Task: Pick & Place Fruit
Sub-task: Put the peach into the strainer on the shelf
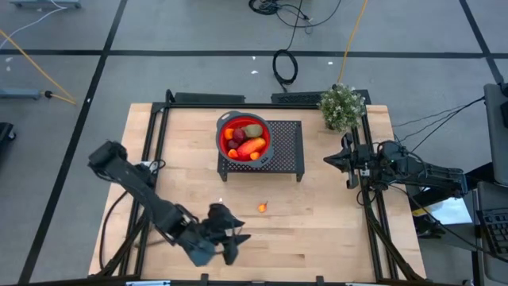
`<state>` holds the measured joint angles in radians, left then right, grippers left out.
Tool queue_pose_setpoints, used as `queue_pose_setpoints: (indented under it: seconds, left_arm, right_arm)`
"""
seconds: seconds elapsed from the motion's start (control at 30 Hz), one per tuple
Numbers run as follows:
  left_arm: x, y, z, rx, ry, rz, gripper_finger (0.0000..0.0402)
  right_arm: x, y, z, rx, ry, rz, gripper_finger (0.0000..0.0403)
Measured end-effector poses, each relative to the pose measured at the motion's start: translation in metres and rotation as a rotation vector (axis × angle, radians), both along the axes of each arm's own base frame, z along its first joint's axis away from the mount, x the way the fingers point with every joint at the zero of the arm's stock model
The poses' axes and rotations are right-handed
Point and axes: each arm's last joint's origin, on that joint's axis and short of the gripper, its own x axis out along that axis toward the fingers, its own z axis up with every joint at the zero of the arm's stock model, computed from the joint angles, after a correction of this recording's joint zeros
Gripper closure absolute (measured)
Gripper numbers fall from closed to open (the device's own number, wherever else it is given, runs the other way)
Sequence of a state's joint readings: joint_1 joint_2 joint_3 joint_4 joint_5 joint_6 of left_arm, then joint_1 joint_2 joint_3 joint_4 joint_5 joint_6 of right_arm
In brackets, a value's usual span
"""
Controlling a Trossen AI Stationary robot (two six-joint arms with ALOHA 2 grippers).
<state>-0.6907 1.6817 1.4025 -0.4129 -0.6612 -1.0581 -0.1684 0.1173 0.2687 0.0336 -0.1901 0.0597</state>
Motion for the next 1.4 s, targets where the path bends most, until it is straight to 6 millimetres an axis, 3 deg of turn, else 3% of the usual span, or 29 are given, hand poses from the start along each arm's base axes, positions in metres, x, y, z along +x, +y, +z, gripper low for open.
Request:
queue_pose_setpoints:
  seconds: [0.4,0.63,0.83,1.07,1.4]
  left_arm:
    - [0.025,-0.023,-0.076,-0.005,0.11,0.114,0.0179]
    - [0.036,-0.03,-0.109,0.131,0.118,0.113,0.0179]
    - [0.043,-0.027,-0.127,0.254,0.144,0.103,0.0179]
    - [0.057,-0.01,-0.144,0.323,0.194,0.13,0.0179]
    - [0.074,0.019,-0.144,0.347,0.215,0.187,0.0179]
  right_arm:
    - [0.0,0.0,0.0,0.0,0.0,0.004,0.0403]
    - [0.0,0.002,0.0,0.005,0.001,0.055,0.0403]
    - [0.0,0.001,0.0,0.002,0.001,0.051,0.0403]
    - [0.0,0.001,0.0,0.002,0.001,0.05,0.0403]
    - [0.0,0.001,0.0,0.003,0.001,0.05,0.0403]
